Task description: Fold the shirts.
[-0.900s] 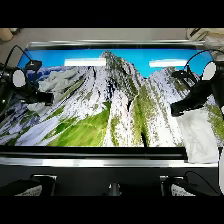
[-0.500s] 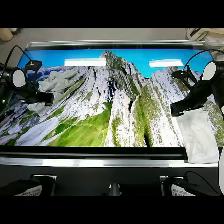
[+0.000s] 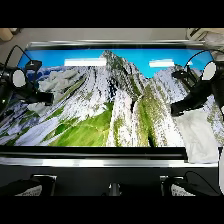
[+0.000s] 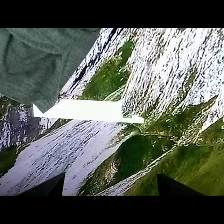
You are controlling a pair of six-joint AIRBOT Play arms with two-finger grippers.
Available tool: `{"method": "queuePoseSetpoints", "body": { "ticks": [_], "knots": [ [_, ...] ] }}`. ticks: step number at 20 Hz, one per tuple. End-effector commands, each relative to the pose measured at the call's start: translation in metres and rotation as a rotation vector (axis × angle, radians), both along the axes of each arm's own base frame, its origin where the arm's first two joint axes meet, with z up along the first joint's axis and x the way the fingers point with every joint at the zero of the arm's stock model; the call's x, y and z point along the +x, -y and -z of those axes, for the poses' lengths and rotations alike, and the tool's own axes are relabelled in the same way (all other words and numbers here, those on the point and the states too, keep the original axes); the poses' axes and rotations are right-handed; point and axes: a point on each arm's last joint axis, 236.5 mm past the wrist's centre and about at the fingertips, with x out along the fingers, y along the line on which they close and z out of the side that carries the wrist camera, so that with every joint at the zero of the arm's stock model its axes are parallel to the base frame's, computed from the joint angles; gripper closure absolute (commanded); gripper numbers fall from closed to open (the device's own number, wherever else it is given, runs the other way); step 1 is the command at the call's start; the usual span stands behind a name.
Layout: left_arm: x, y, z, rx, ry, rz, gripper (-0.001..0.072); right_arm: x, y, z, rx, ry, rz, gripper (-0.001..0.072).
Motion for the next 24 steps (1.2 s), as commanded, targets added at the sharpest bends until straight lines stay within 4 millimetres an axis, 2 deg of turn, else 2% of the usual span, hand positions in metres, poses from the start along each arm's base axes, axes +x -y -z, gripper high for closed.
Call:
{"method": "queuePoseSetpoints", "body": {
  "ticks": [1, 3, 8, 11, 13, 14, 17, 18, 21, 24],
  "knots": [
    [0.012, 0.004, -0.002, -0.010, 0.048, 0.012, -0.0013, 0.000, 0.000, 0.000, 0.000, 0.001, 0.000, 0.0019],
    [0.027, 0.007, -0.005, -0.021, 0.113, 0.027, -0.0013, 0.001, 0.000, 0.000, 0.000, 0.003, 0.001, 0.0019],
    [0.087, 0.029, -0.013, -0.093, 0.338, 0.053, -0.0013, 0.026, 0.001, -0.001, -0.006, 0.110, 0.000, 0.0018],
    [0.110, 0.031, -0.013, -0.094, 0.403, 0.067, -0.0013, 0.032, 0.002, -0.002, -0.007, 0.136, 0.000, 0.0019],
    [0.123, -0.001, 0.005, -0.061, 0.348, -0.030, -0.0013, 0.049, 0.005, -0.005, -0.021, 0.206, -0.001, 0.0018],
    [0.128, -0.024, 0.019, -0.056, 0.287, -0.096, -0.0013, 0.055, 0.005, -0.007, -0.022, 0.235, -0.001, 0.0018],
    [0.134, -0.091, 0.063, -0.142, 0.121, -0.381, -0.0013, 0.068, 0.005, -0.010, -0.023, 0.291, -0.001, 0.0018],
    [0.134, -0.105, 0.075, -0.202, 0.093, -0.487, -0.0013, 0.073, 0.006, -0.012, -0.025, 0.314, -0.007, 0.0019],
    [0.137, -0.114, 0.112, -0.379, 0.034, -0.609, -0.0013, 0.087, 0.005, -0.015, -0.024, 0.372, -0.020, 0.0018],
    [0.144, -0.112, 0.141, -0.360, 0.017, -0.572, -0.0013, 0.092, -0.002, -0.015, 0.007, 0.388, -0.017, 0.0018]
  ]
}}
